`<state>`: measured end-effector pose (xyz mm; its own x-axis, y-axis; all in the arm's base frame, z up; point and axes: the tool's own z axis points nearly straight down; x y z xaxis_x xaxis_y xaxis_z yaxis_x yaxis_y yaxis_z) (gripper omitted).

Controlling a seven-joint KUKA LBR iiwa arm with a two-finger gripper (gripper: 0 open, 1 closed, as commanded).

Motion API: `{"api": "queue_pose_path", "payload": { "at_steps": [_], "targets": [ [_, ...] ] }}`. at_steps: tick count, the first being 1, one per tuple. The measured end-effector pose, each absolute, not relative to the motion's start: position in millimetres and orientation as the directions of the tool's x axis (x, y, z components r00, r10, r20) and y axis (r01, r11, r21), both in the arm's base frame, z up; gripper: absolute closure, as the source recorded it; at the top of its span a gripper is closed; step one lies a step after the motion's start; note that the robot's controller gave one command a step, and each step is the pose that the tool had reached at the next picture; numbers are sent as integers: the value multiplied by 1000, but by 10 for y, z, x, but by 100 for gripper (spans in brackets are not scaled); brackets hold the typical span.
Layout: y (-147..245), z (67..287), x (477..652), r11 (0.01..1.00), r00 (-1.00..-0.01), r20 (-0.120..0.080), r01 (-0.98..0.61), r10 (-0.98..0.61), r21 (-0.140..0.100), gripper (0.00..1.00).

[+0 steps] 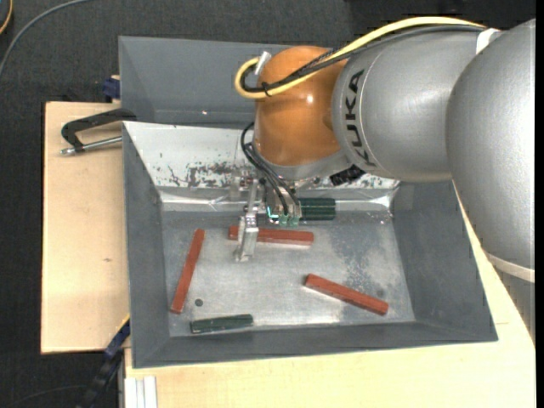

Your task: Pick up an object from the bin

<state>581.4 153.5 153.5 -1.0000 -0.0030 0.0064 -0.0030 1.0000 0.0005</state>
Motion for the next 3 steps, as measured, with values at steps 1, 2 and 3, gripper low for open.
{"api": "queue_pose_path", "payload": {
  "at_steps": [1, 2, 3],
  "targets": [
    [1166, 694, 5724, 998, -998, 8, 65, 65, -2, 0],
    [1187, 743, 5752, 998, -998, -1, 63, 63, 2, 100],
    [1084, 2198, 5811, 997, -997, -14, 79, 79, 5, 100]
  ]
}}
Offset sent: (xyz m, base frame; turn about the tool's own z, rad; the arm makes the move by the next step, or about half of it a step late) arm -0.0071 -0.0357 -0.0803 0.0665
